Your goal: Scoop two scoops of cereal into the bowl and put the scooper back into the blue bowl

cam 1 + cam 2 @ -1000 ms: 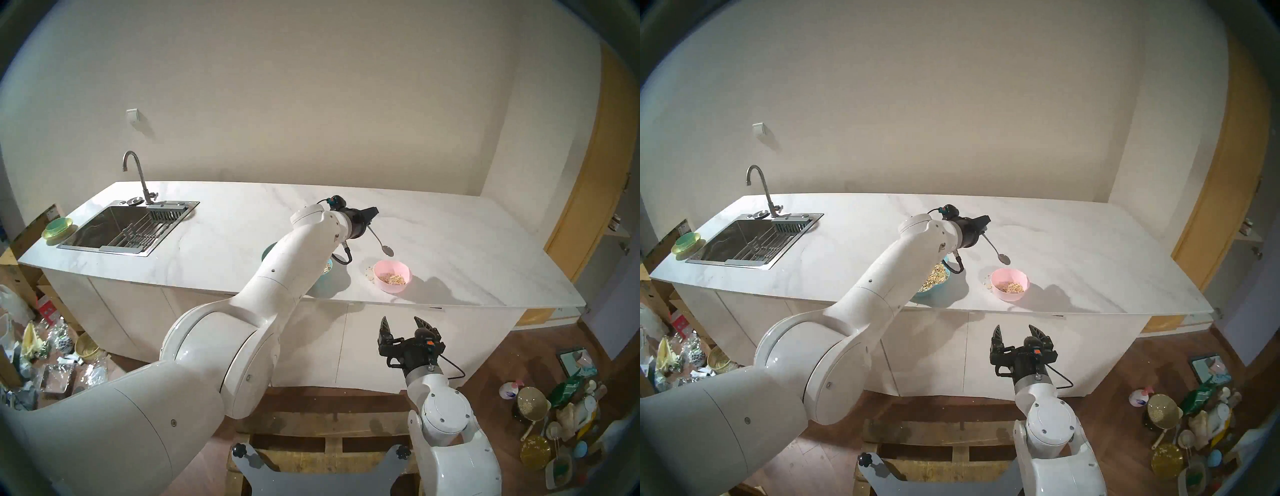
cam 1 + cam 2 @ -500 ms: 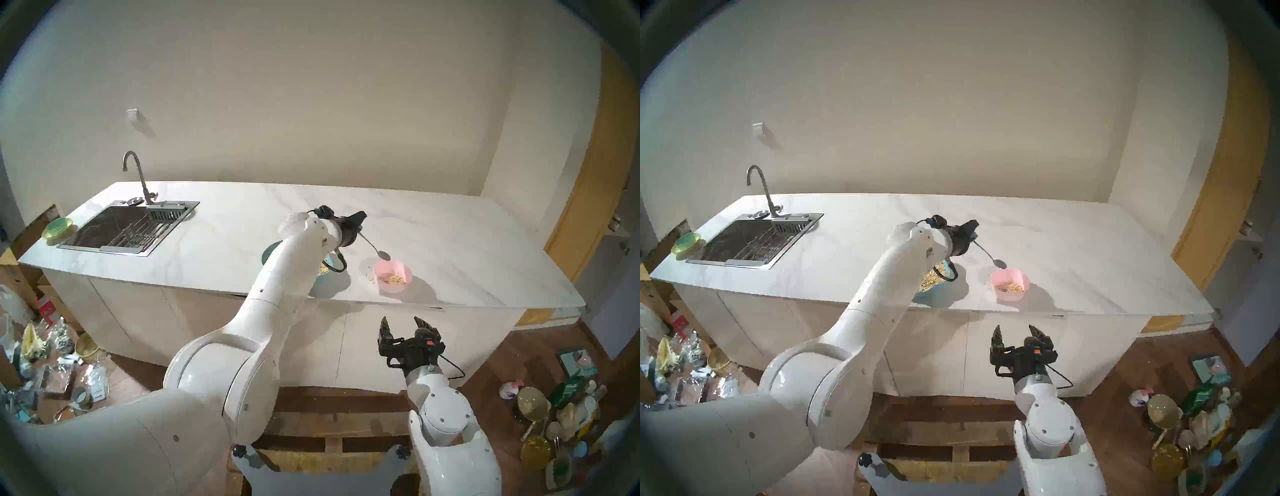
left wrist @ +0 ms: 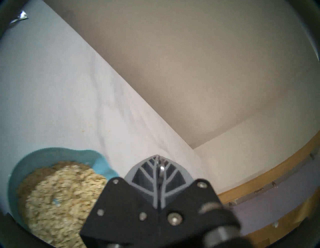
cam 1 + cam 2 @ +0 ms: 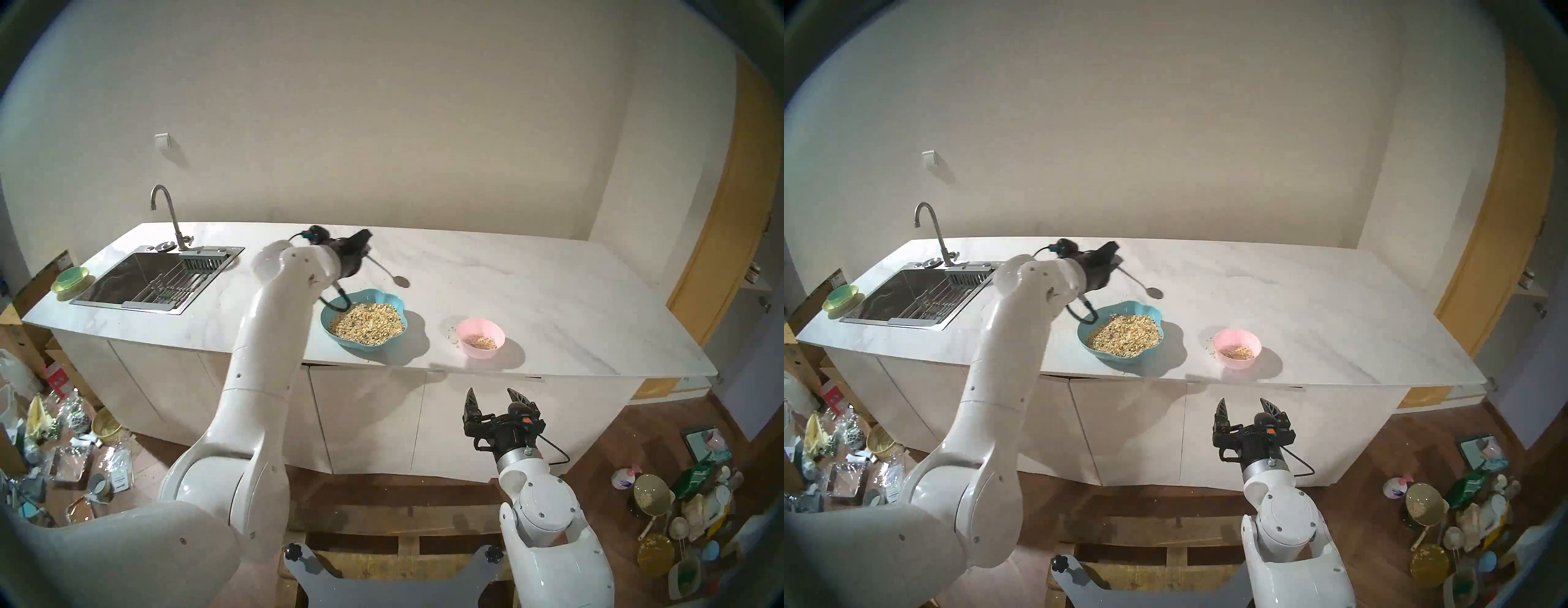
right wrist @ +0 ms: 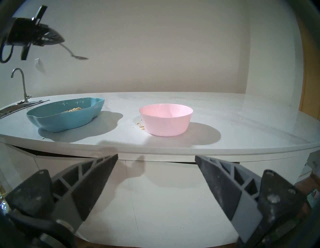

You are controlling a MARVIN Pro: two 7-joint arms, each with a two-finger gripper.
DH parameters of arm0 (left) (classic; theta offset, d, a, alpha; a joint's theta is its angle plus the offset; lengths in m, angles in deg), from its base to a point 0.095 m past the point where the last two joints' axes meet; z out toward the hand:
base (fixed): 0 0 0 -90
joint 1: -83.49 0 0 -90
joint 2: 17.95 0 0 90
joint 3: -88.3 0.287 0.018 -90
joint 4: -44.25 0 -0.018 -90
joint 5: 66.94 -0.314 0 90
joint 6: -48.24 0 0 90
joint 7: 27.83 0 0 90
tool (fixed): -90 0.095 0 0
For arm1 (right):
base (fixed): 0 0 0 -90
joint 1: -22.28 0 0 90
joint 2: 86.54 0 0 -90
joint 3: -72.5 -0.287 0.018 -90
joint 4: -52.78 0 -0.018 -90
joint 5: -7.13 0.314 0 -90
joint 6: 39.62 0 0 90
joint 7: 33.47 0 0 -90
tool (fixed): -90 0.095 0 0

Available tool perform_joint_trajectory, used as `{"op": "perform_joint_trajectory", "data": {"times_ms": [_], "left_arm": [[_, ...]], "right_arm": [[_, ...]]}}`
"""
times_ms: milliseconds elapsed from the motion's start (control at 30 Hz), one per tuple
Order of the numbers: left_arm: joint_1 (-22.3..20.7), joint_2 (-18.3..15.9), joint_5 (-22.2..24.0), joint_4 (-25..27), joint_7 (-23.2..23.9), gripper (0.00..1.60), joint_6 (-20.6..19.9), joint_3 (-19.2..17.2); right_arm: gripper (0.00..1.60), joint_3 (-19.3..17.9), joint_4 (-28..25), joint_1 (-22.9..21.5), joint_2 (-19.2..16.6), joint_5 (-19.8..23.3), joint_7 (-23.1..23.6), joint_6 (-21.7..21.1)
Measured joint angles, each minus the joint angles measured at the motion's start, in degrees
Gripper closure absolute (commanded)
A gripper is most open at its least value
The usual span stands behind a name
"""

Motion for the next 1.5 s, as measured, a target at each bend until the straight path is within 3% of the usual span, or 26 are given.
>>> {"op": "perform_joint_trajectory", "data": {"times_ms": [67,200,500,767,900,1500], "left_arm": [[1.4,-0.1,0.7,2.3,-1.4,1.60,-1.5,-3.2],[1.8,-0.4,1.1,2.2,-1.4,1.60,-2.2,-4.9],[2.0,-3.1,1.3,0.7,-0.5,1.60,-3.1,-5.6],[1.8,-8.1,1.2,-3.0,1.5,1.60,-2.2,-6.8],[1.9,-10.9,0.8,-5.9,3.6,1.60,-0.4,-6.8],[0.0,-11.5,-1.6,-14.0,8.8,1.60,4.1,-2.7]], "right_arm": [[0.00,0.0,0.0,0.0,0.0,0.0,0.0,0.0],[0.00,0.0,0.0,0.0,0.0,0.0,0.0,0.0],[0.00,0.0,0.0,0.0,0.0,0.0,0.0,0.0],[0.00,0.0,0.0,0.0,0.0,0.0,0.0,0.0],[0.00,0.0,0.0,0.0,0.0,0.0,0.0,0.0],[0.00,0.0,0.0,0.0,0.0,0.0,0.0,0.0]]}}
